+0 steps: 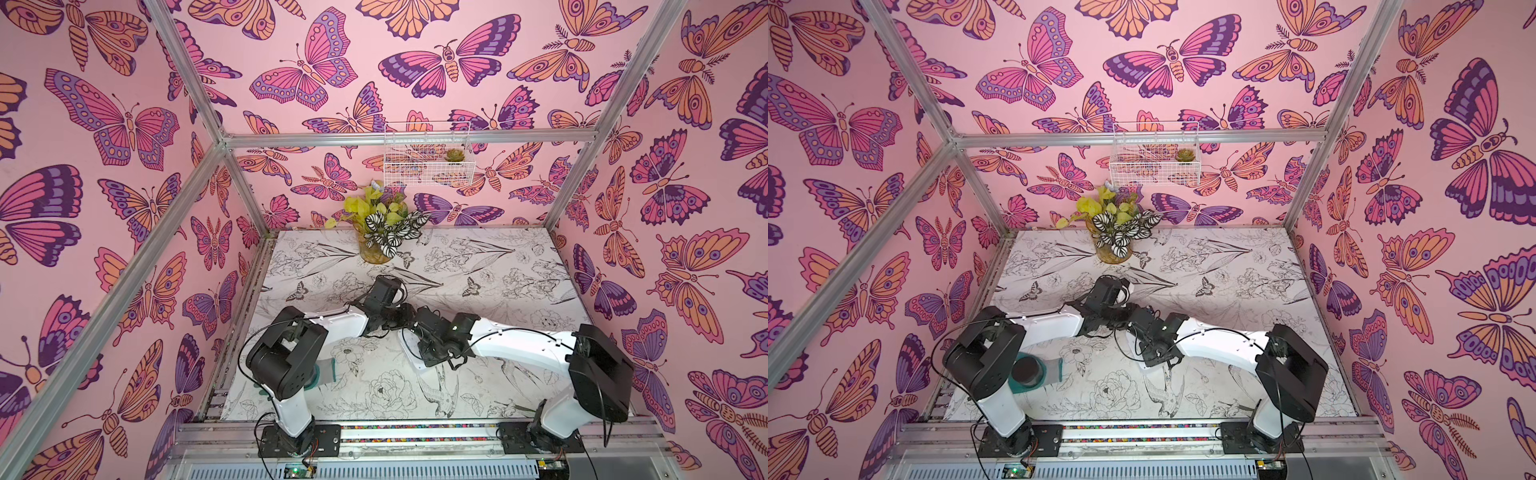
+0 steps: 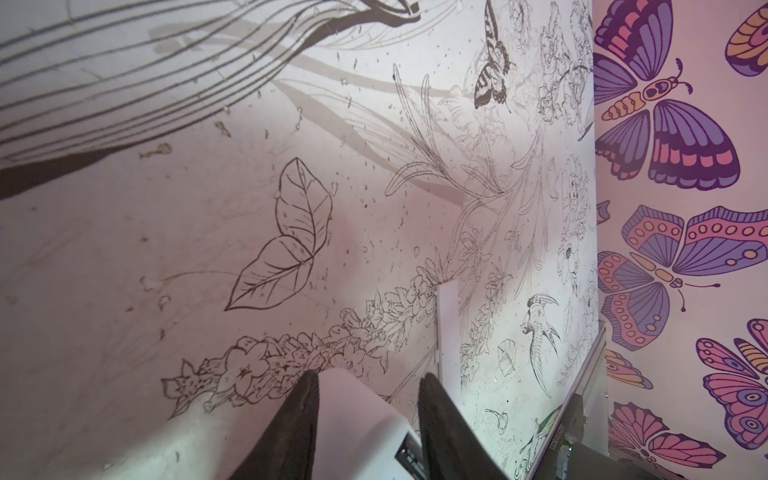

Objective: Insert the battery into the alarm
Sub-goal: Install the battery in the alarm.

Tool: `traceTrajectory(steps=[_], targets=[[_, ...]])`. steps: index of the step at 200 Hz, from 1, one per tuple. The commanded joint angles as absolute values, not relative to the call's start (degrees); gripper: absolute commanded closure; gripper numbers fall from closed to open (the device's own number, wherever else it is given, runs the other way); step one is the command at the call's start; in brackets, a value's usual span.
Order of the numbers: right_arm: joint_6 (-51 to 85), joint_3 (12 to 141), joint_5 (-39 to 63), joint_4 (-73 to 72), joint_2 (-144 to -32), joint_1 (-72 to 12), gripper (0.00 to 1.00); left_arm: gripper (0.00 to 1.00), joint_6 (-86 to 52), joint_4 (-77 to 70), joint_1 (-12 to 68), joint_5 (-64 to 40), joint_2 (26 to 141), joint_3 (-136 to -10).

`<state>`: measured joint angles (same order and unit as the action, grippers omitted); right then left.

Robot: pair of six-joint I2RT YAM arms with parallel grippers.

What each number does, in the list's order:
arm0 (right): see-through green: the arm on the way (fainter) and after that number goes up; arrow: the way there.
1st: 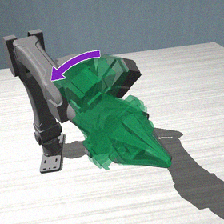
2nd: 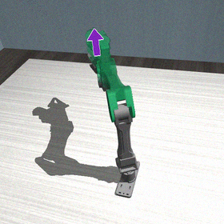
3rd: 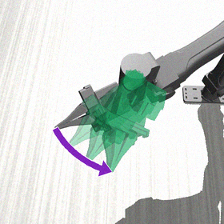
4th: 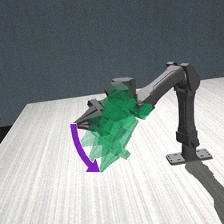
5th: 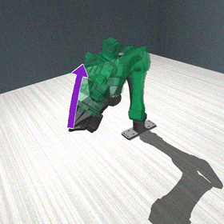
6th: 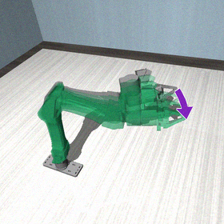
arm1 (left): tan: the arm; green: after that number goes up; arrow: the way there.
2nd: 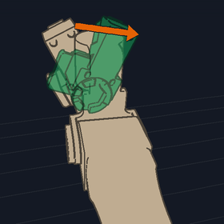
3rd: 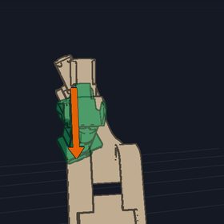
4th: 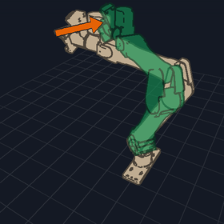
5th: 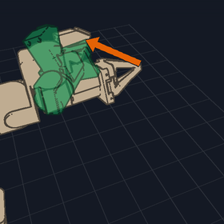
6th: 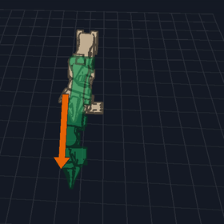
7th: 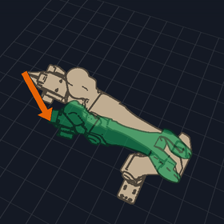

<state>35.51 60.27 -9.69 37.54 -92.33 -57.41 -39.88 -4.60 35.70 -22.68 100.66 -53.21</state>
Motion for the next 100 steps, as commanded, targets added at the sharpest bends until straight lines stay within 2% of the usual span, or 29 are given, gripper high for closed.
traceTrajectory(steps=[1,100], targets=[[34.7,61.0,-11.1,39.5,-92.7,-57.2,0.85,0.57,-39.3,-4.6,35.7,-22.8,101.7,-52.6],[35.3,61.1,-10.7,39.2,-91.9,-57.2,0.77,0.57,-39.5,-4.6,35.8,-23.2,102.0,-52.8]])
